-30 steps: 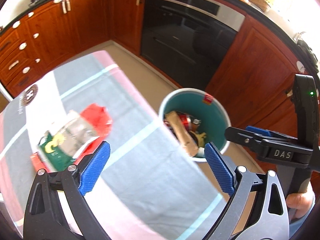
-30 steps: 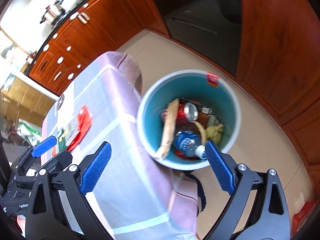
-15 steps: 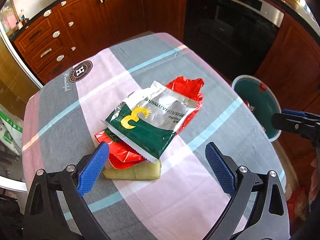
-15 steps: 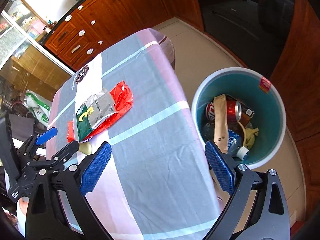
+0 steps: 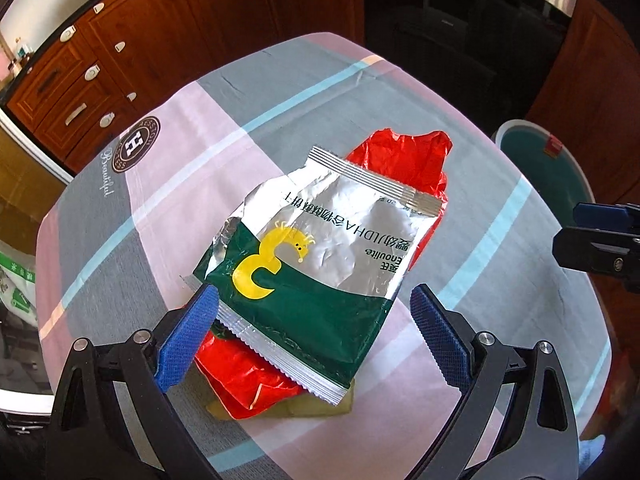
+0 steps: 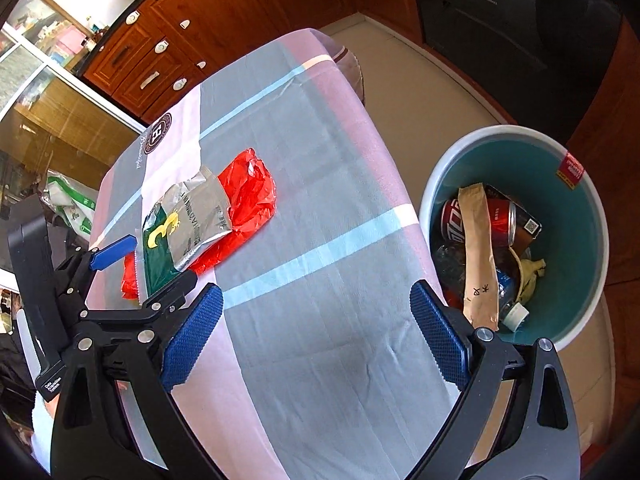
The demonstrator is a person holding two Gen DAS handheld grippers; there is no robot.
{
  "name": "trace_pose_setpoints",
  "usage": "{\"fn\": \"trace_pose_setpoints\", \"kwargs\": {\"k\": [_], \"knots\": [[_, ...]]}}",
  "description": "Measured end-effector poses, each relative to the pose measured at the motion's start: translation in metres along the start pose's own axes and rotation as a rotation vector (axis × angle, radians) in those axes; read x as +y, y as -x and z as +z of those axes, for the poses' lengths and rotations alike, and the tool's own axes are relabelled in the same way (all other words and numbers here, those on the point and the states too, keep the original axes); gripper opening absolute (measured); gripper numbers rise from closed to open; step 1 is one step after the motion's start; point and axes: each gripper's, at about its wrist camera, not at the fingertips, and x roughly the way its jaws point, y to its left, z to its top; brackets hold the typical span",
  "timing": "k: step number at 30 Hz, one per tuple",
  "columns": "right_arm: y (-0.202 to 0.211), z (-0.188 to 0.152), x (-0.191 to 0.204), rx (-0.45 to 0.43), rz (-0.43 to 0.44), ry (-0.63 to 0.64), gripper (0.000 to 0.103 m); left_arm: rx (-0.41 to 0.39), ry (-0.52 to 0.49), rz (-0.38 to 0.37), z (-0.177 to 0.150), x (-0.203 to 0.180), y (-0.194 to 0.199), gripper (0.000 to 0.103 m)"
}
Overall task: Collect trash
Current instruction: 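Grasp the green snack bag with the left tool while the right tool grasps the red bag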
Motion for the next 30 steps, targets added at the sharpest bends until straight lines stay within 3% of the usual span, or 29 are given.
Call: {"fn": "trace_pose_setpoints", "kwargs": {"k": [2, 5, 16, 28, 30], "knots": [[-0.006, 0.003, 0.003, 0.008, 0.004, 0.003, 0.091, 0.017, 0.013, -0.045, -0.001, 0.006, -0.002, 0.076], [-0.014, 0.006, 0.009, 0.02, 0.008, 0.01, 0.091, 0.035, 0.024, -0.121, -0.003, 0.013, -0.003, 0.066], [-0.03, 0.016, 0.032, 0.035, 0.033, 0.036, 0.091, 0.033, 0.165, -0.292, -0.007, 0.061, 0.009, 0.065], [-0.042, 0.03, 0.049, 0.035, 0.046, 0.039, 0.091, 0.021, 0.208, -0.189, -0.01, 0.1, -0.001, 0.065], [-0.048, 0.033, 0.052, 0.037, 0.067, 0.03, 0.091, 0.005, 0.215, -0.179, -0.007, 0.109, 0.0, 0.069]]}}
